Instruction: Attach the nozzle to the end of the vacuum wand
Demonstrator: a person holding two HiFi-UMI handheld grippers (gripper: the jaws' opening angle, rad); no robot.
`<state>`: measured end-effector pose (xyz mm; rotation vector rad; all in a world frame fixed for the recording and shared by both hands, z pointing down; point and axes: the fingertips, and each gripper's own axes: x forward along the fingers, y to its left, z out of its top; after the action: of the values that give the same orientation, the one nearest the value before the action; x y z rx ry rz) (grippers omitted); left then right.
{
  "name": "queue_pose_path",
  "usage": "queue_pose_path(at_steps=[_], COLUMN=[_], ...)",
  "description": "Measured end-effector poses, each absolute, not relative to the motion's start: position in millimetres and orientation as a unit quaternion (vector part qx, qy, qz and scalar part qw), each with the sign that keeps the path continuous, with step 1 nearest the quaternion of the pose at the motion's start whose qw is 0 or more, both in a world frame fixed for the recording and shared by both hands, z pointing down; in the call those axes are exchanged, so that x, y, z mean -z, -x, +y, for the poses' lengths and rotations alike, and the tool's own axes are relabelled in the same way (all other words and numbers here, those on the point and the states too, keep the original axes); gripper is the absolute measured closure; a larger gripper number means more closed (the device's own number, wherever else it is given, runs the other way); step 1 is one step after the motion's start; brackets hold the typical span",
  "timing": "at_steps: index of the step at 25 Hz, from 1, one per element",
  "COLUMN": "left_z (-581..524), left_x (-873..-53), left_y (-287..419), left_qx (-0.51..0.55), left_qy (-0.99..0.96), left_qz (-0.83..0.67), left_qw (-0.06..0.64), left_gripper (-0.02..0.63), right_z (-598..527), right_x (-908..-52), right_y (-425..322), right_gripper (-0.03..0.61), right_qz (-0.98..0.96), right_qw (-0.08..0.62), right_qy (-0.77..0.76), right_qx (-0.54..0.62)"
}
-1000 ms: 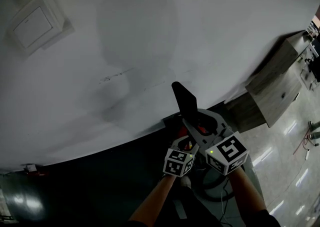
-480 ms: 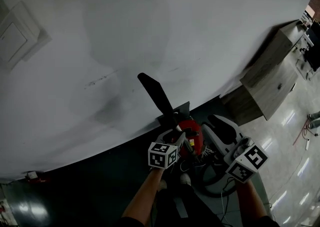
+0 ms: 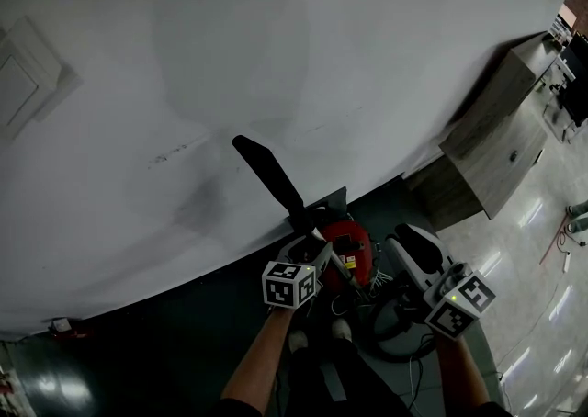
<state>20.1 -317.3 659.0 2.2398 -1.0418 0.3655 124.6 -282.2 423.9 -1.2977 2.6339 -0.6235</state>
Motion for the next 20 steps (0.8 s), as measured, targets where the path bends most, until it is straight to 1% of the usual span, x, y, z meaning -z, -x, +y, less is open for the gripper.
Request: queue_pose_path(at_steps=[3,8,10,12,14,17,20], left_z=[-311,-290,-278,-268,-262,-252,-237], left_x=[-656,-623,-599,-569,-534,-482,-437], left_y=[-15,4,11,16,21,29,40], left_qx=[-0.143,-0.13,-0.122,-0.112,-0.095,-0.068,-0.05], left_qy=[-0.847,-0.844,-0.847,-0.853,-0.859,-0.866,-0.868], left_qz=[-0.401,-0.414,-0.418,-0.422,-0.429,-0.441,-0.452], left_qw=[0.319,0.314,0.305,0.287,0.262,0.225,0.196], left_gripper=[0.405,0.403,0.405,0.413,0.456,0.514,0.565], right_z=[-281,-275,-270,-262,-254,-242,-231], right_x=[-425,-418,-410,-408,-404,-395,-393], right_y=[-127,-120,-113,-108,-100,-91,-84], right_gripper=[0.451,0.451,0.473,0.502,0.522,0.534,0.545], right_qz=[0.873,0.869,0.864,0.863,0.864,0.861,0.858], right_qw=[0.077,0.1,0.12,0.121,0.129,0.15,0.15], right_qy=[0.432,0.426,0.424,0.424,0.42,0.416,0.419], right_qx=[0.214,0.232,0.243,0.245,0.246,0.253,0.258])
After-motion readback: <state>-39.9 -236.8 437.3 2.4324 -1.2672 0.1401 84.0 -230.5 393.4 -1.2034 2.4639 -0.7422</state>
